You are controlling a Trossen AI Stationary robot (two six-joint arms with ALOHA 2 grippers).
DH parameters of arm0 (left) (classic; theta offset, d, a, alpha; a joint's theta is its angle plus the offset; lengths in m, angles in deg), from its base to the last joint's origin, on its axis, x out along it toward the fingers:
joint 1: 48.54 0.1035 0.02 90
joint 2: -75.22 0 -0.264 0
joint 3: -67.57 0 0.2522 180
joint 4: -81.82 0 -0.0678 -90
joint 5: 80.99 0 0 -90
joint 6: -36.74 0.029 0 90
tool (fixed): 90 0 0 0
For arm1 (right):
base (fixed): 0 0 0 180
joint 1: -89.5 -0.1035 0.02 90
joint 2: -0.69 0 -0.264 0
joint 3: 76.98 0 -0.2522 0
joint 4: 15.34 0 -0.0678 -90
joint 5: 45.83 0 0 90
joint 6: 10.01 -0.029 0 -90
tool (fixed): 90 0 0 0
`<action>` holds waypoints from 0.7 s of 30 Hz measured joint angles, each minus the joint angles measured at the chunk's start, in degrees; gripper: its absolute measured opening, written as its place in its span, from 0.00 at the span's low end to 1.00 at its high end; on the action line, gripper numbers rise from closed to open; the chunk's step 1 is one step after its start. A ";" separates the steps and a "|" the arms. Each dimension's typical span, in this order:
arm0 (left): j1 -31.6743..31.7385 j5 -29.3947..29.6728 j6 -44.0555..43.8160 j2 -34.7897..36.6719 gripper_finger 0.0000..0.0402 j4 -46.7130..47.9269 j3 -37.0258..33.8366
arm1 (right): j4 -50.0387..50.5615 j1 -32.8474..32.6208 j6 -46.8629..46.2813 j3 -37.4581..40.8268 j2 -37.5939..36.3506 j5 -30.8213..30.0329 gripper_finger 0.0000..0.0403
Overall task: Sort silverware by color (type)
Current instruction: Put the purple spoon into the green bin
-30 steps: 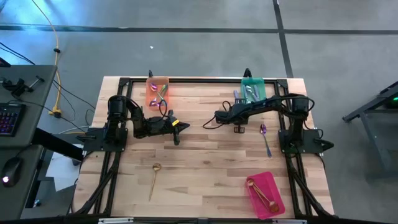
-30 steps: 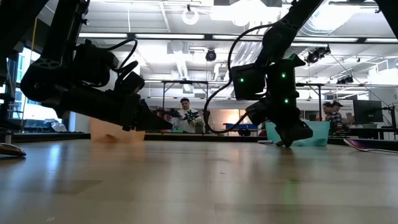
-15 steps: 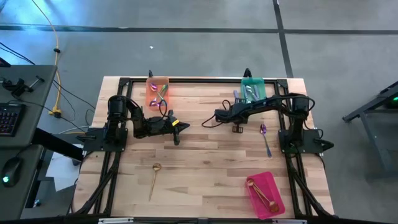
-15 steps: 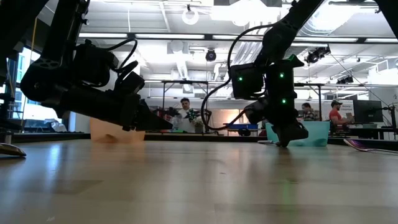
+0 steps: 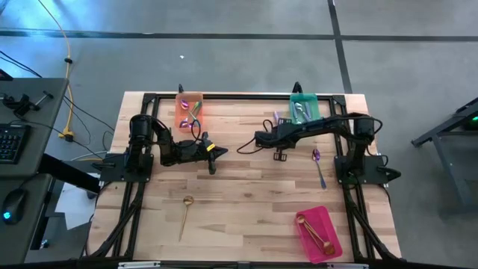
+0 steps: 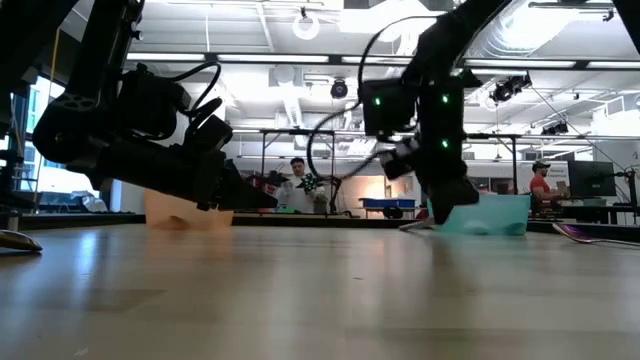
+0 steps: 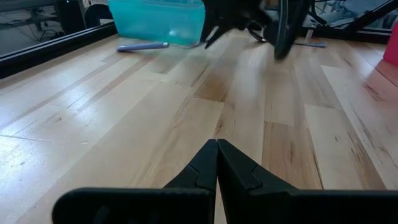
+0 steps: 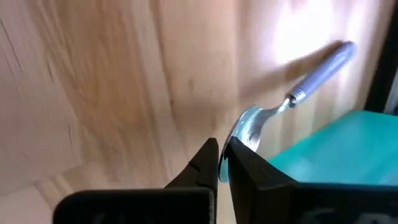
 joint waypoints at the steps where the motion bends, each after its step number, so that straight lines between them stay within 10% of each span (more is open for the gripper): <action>1: -0.02 0.00 0.00 0.00 0.00 -0.01 0.00 | 0.44 -0.08 -0.36 -0.39 -0.58 -0.05 0.00; 21: -0.02 0.00 0.00 0.00 0.00 -0.09 0.00 | 20.12 2.68 -20.70 -4.22 -24.13 -15.72 0.00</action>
